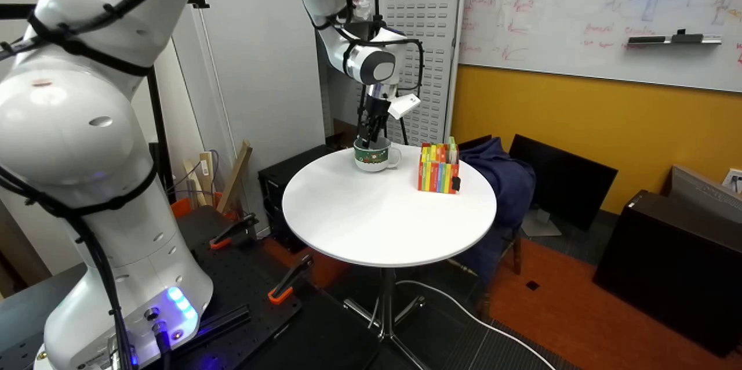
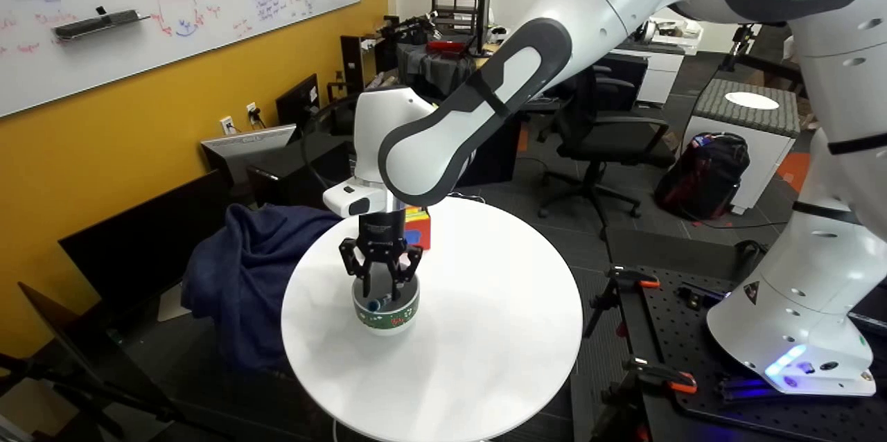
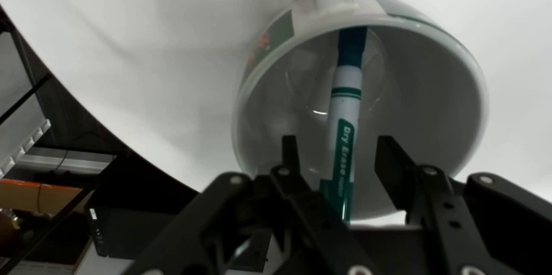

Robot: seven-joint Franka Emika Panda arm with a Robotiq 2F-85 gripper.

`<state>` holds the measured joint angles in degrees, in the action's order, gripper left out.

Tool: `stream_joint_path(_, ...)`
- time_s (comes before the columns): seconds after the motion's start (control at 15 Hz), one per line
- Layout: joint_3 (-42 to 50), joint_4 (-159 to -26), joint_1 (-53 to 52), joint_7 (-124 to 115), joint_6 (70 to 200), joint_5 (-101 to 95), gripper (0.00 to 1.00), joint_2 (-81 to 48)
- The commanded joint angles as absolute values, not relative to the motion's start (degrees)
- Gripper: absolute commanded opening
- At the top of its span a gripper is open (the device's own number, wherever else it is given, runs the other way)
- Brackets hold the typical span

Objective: Remove the marker from the cup and put it on the table

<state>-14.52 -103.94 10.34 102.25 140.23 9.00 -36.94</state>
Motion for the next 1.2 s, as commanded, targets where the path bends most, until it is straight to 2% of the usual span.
stream_joint_path(0.0, -15.49, -100.89, 11.23, 105.1, 136.91, 10.93, 0.52, -38.31)
stream_joint_path(0.33, -15.53, -98.98, 11.1, 105.89, 134.57, 11.06, 0.45, -39.3)
stream_joint_path(0.4, -15.46, -98.63, 11.01, 106.37, 134.09, 11.17, 0.4, -39.5)
stream_joint_path(0.47, -15.33, -98.25, 10.86, 106.45, 133.53, 11.19, 0.21, -39.71)
stream_joint_path(0.53, -15.27, -97.98, 10.78, 106.97, 133.09, 11.33, 0.17, -39.85)
stream_joint_path(0.67, -15.09, -97.52, 10.58, 106.89, 132.39, 11.41, 0.01, -40.08)
stream_joint_path(0.8, -14.97, -97.24, 10.49, 106.75, 131.77, 11.47, 0.05, -40.14)
stream_joint_path(1.13, -15.53, -99.53, 10.81, 108.29, 132.3, 11.59, 0.05, -38.24)
